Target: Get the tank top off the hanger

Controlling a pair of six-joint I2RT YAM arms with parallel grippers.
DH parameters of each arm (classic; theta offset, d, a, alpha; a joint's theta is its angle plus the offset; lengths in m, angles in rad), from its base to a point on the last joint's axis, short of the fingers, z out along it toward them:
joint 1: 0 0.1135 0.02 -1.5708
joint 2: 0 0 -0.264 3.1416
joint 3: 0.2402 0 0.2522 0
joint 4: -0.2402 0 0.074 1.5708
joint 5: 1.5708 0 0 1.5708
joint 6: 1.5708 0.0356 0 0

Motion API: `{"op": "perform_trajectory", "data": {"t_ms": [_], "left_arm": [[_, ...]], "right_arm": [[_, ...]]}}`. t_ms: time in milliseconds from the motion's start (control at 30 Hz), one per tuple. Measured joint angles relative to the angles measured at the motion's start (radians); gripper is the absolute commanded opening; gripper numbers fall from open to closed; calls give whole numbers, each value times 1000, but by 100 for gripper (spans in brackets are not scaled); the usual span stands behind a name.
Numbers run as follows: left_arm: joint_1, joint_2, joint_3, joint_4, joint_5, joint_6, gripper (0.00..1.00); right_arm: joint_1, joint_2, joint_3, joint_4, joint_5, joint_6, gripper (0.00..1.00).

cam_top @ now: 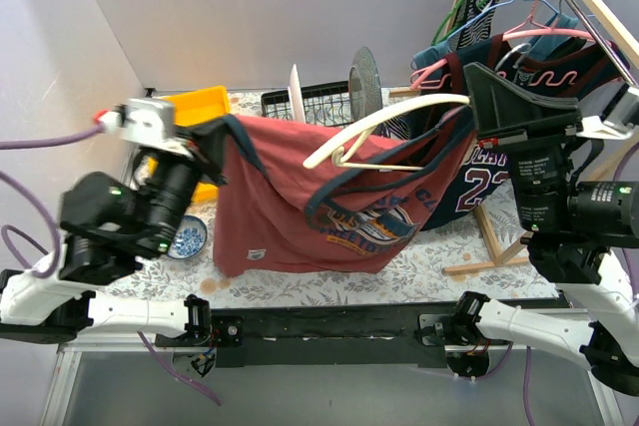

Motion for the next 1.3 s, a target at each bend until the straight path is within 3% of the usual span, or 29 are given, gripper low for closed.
{"op": "perform_trajectory", "data": {"t_ms": [333,733,833,967,1167,1300], "left_arm": [[0,76,-220,-17,267,-168,0],[0,101,-235,-11,318,-188,0],[0,100,-180,2,298,-113,0],[0,98,-87,101,247,93,0],[0,120,28,468,194,542,0],[0,220,206,656,176,783,0]], "right_arm": [[0,94,33,11,-93,199,1],[0,98,21,58,-146,341,1],[0,92,21,56,-150,330,1],[0,66,21,57,-147,307,1],[0,28,20,58,-136,272,1],[0,18,16,58,-135,252,1]]}}
